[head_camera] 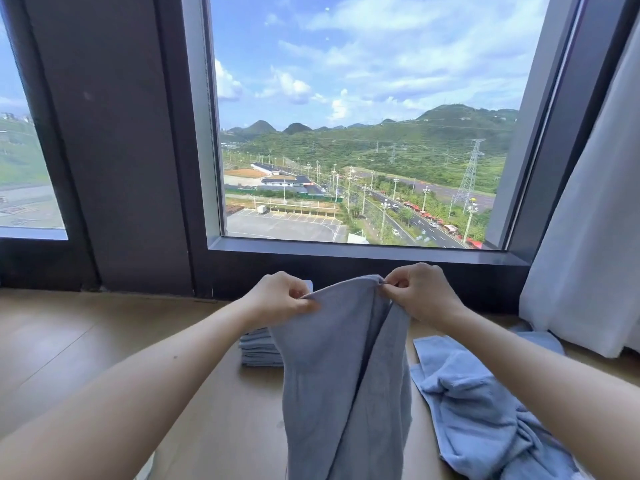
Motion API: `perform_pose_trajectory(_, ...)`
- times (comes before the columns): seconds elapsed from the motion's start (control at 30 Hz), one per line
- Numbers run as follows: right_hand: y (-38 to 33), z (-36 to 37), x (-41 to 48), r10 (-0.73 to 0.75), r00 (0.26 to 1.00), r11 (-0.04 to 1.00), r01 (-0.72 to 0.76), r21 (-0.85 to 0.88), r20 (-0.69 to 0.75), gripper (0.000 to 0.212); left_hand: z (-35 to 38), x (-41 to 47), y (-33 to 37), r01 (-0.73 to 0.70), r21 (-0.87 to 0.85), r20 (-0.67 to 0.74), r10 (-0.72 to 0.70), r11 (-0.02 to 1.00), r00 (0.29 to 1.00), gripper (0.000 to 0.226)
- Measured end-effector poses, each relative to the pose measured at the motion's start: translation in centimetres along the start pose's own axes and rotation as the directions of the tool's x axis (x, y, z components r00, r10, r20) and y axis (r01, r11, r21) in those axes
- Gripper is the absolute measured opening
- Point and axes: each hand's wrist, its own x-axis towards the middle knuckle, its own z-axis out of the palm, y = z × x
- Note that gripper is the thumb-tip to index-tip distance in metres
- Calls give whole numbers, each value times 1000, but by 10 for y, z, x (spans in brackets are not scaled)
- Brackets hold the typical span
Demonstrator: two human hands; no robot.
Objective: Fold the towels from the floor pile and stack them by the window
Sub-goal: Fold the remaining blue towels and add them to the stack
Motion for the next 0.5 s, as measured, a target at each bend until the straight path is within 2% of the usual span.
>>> perform_pose_trajectory(0.13,3,-4,0,77,997,997,-77,15,12,12,1,4,1,121,-98,-38,-125,988,991,28)
perform_pose_trajectory(0.3,-4,2,-5,158,958,936,-223,273,238,9,15,6,15,115,-77,-44,-119,990,992,27)
perform_pose_trajectory(0.4,-8,-1,-6,135,937,826,-286,487,321,5,20,8,23,125,-204,30,-122,971,992,29)
perform_pose_trajectory(0.5,-10,-1,-7,87,933,785,-280,552,349,3,23,10,26,169,-409,69,-154,897,986,23)
